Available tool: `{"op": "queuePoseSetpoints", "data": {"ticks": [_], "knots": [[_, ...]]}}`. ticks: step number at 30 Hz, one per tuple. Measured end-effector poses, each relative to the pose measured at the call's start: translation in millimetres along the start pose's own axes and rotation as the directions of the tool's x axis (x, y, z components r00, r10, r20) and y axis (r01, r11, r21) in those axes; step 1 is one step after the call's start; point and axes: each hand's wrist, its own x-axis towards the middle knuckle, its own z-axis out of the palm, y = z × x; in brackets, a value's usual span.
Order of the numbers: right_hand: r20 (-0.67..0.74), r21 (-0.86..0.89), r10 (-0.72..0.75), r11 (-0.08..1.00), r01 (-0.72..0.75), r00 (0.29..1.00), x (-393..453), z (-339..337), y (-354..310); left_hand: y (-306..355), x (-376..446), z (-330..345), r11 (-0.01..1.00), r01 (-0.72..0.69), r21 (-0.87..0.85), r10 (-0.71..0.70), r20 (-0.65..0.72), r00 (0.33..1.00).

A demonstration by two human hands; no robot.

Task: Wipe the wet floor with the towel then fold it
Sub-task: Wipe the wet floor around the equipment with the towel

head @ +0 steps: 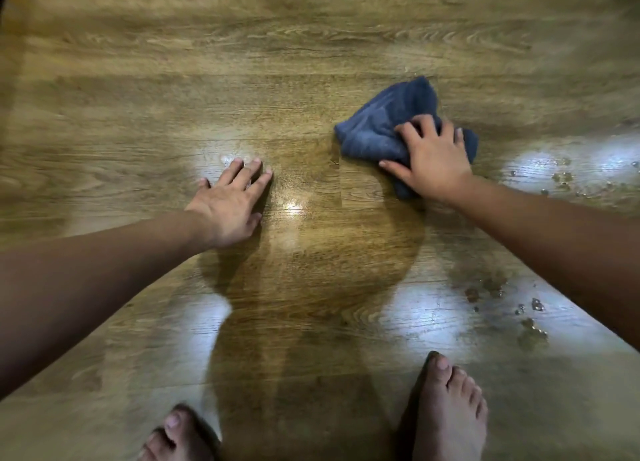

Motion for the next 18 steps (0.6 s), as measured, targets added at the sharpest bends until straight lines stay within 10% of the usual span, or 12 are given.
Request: {"op": "queuePoseSetpoints", "data": {"ticks": [18], "knots": [[0.045,0.014,-0.277,0.961,0.277,0.96,-89.9,6.3,-95.4,8.6,-0.1,-7.8,0.999,0.028,0.023,-0.029,0.043,0.999]]}}
